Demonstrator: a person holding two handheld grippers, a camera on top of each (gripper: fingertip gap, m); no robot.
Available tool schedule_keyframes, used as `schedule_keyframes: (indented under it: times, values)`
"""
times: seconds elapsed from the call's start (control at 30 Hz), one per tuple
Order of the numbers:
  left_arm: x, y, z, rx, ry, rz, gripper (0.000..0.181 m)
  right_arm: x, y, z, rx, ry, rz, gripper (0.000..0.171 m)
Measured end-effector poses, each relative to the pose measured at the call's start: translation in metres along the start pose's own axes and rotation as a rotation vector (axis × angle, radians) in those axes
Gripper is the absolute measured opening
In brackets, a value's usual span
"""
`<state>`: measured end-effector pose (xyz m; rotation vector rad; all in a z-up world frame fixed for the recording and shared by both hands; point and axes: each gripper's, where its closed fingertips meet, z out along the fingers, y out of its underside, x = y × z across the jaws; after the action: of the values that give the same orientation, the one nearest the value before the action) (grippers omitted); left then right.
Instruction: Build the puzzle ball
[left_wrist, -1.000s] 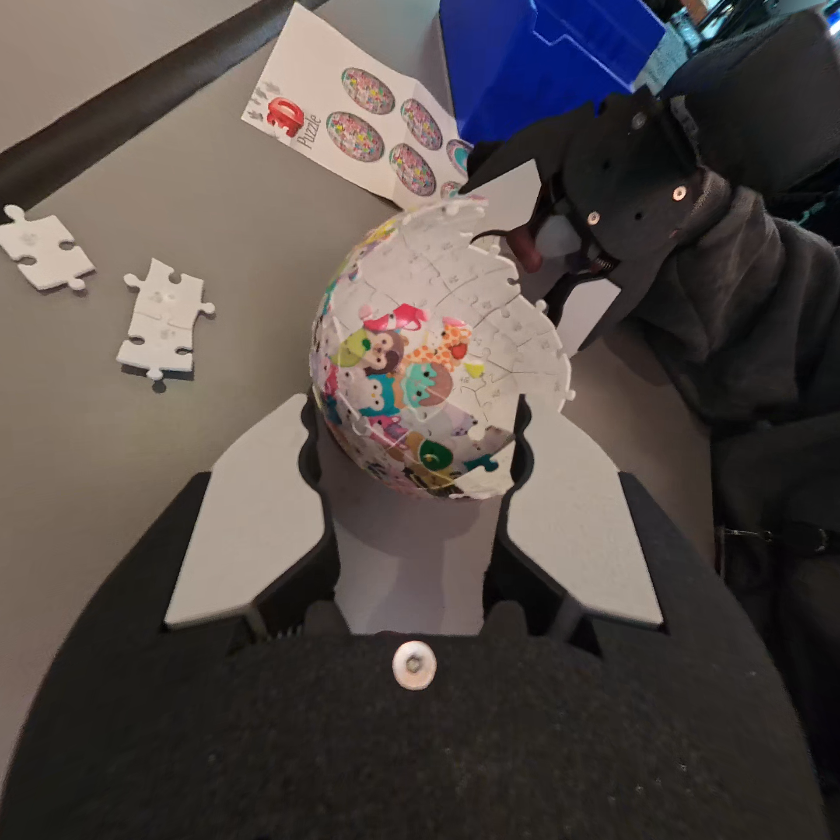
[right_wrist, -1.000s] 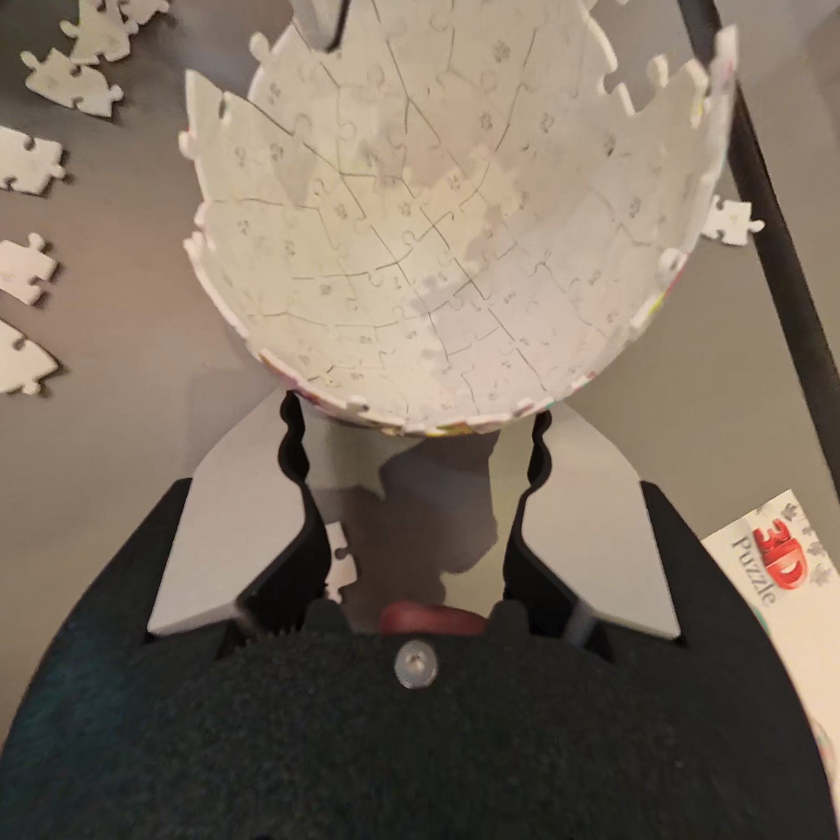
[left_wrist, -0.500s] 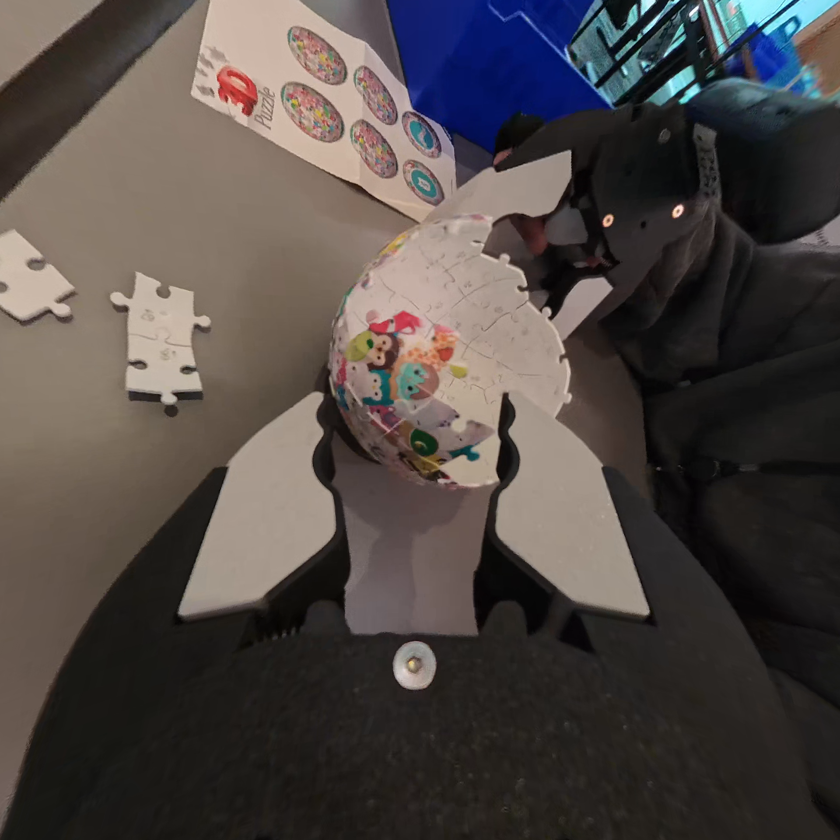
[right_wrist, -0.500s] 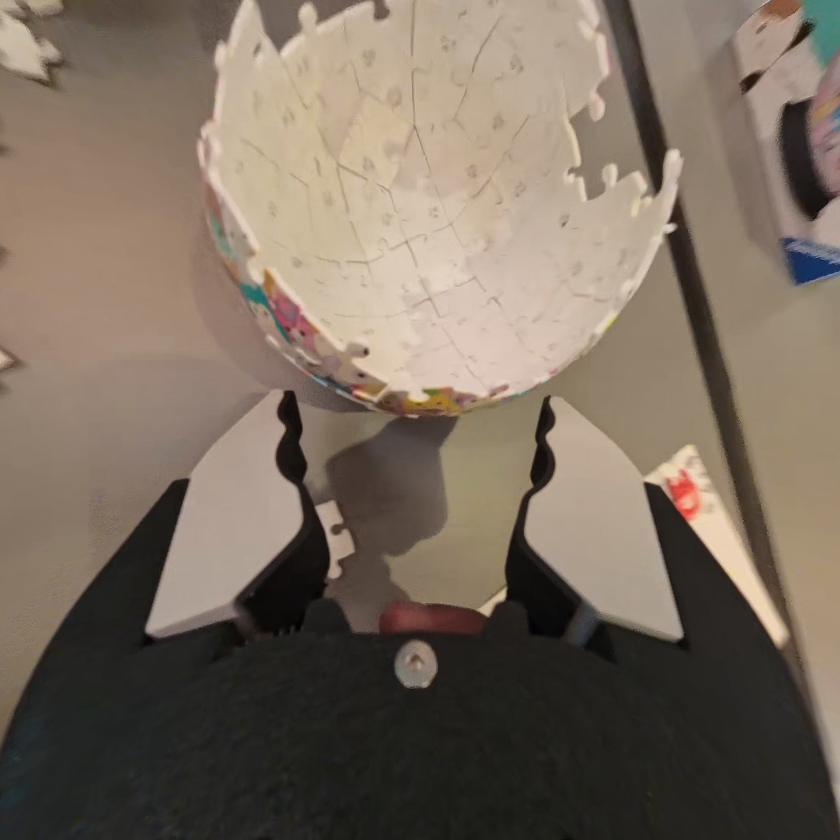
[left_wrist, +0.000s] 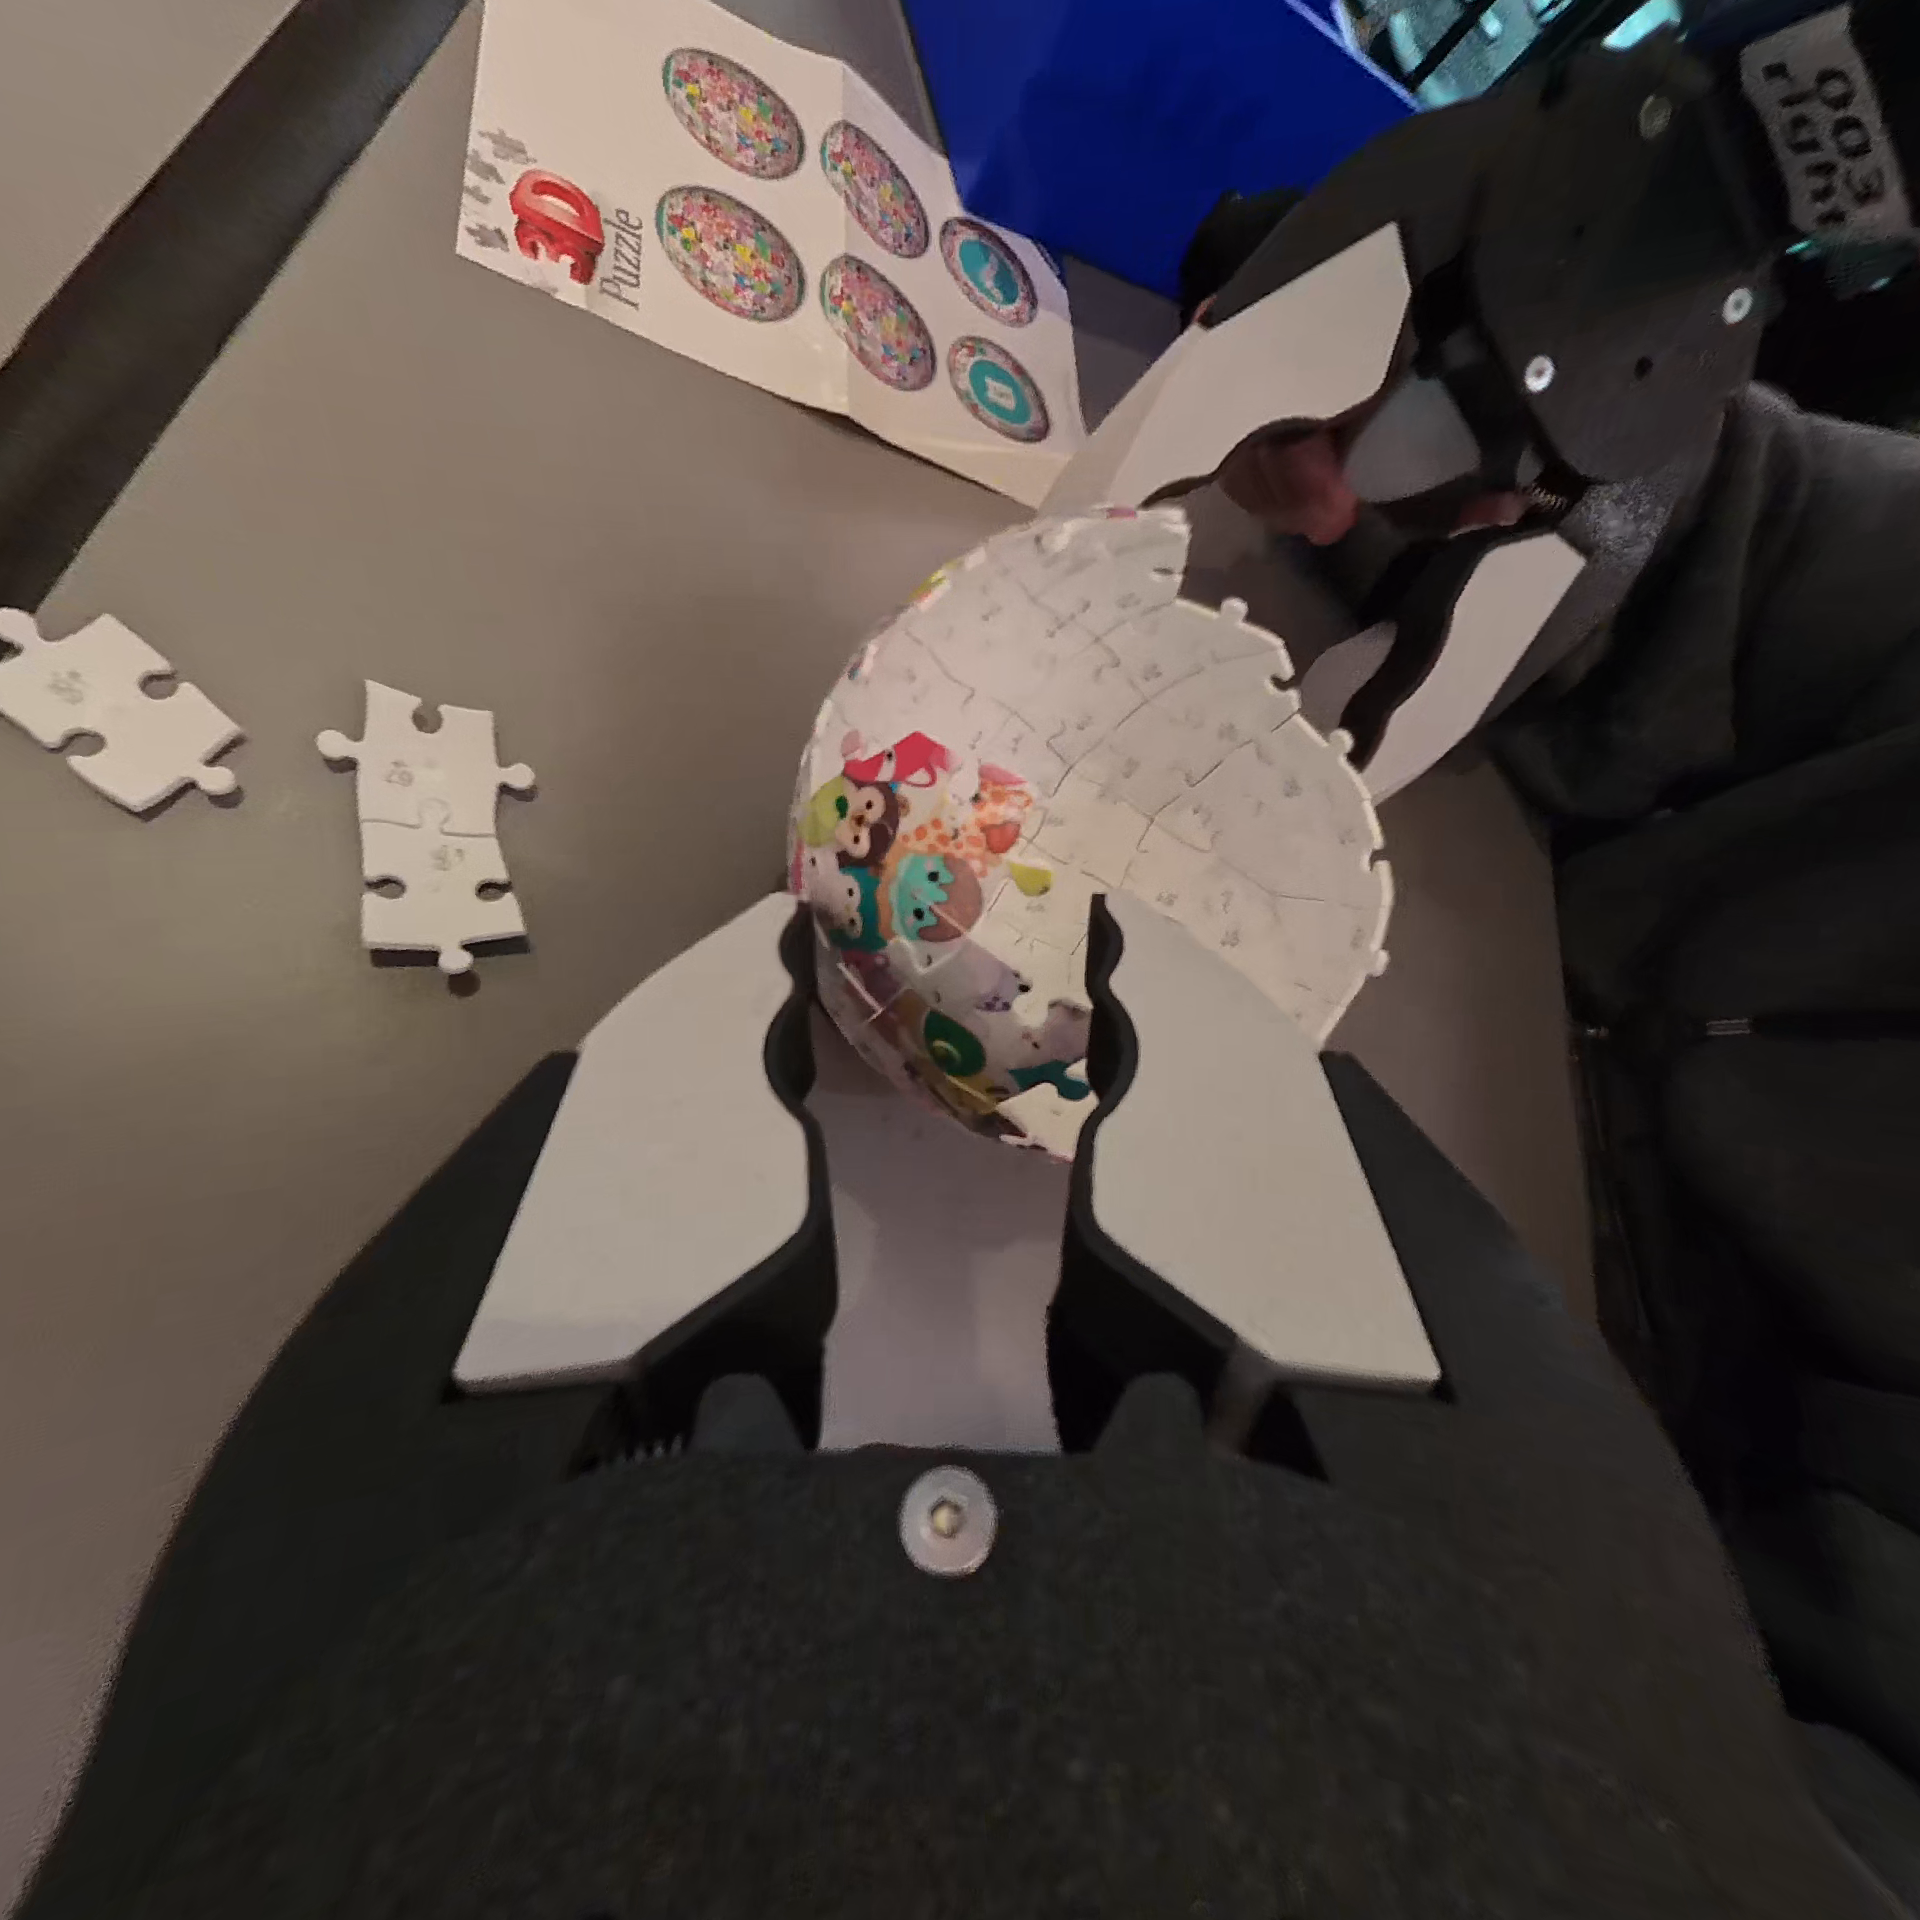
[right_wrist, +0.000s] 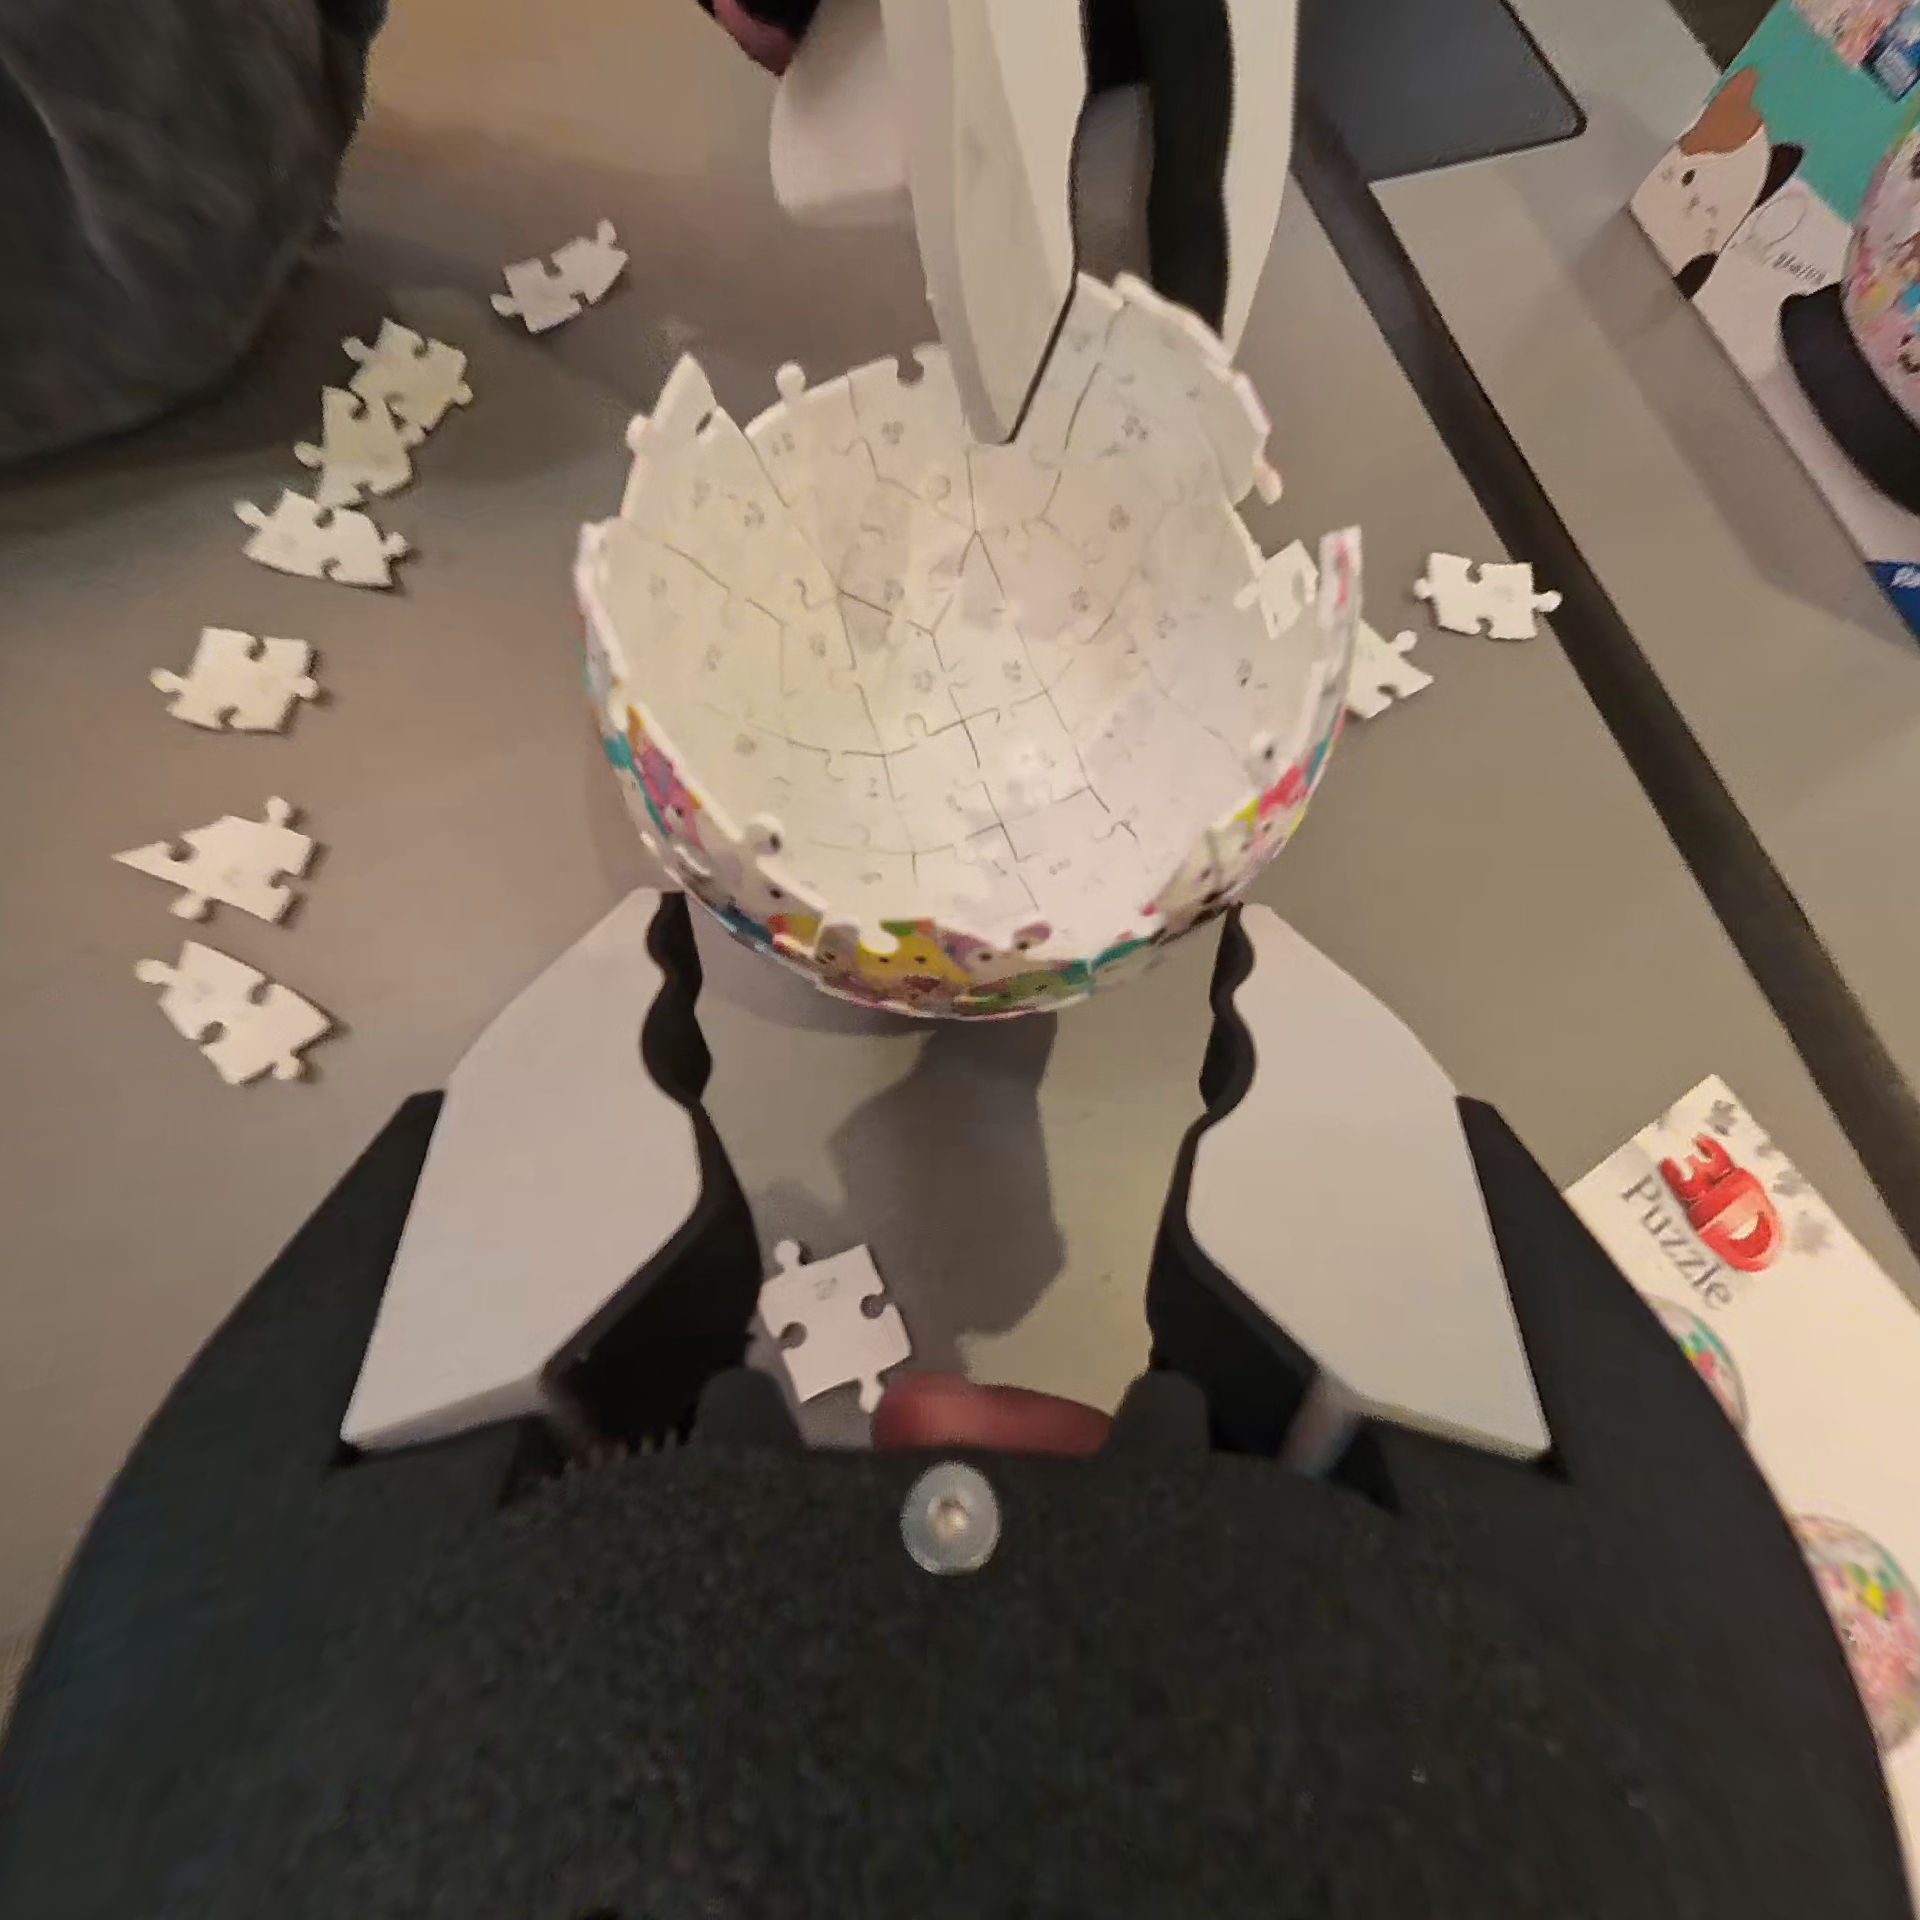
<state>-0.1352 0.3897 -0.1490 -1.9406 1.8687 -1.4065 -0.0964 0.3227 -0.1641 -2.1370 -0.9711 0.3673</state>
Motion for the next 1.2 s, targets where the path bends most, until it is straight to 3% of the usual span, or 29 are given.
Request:
schedule_keyframes:
  times: [0.33,0.5,0.6,0.77,0.83,0.87,0.93,1.07,1.2]
  values:
    - [-0.009,-0.008,0.0,-0.042,0.073,-0.061,0.044,-0.004,-0.001,-0.005,-0.063,-0.034,0.035,0.1]
    - [0.0,-0.019,-0.009,0.006,0.067,-0.011,0.045,0.002,0.009,-0.016,-0.066,0.163,-0.119,0.101]
    - [0.0,-0.02,-0.016,0.01,0.014,0.031,0.05,-0.009,-0.003,-0.027,0.022,0.231,-0.245,0.093]
    - [-0.027,-0.033,-0.038,0.334,-0.08,0.032,0.056,0.003,-0.064,-0.077,0.227,0.266,-0.455,0.077]
    - [-0.041,-0.03,-0.05,0.49,-0.098,0.009,0.058,0.017,-0.084,-0.081,0.236,0.237,-0.503,0.069]
    - [-0.046,-0.027,-0.056,0.563,-0.111,0.007,0.058,0.021,-0.087,-0.073,0.197,0.192,-0.522,0.073]
    - [-0.059,-0.02,-0.063,0.658,-0.154,0.013,0.052,0.034,-0.088,-0.047,0.08,0.163,-0.533,0.063]
    - [-0.055,-0.028,-0.071,0.743,-0.079,-0.015,0.056,0.04,-0.076,0.003,-0.185,0.122,-0.604,0.05]
    - [-0.059,-0.022,-0.051,0.661,-0.077,-0.016,0.056,0.055,-0.069,0.025,-0.377,0.144,-0.653,0.037]
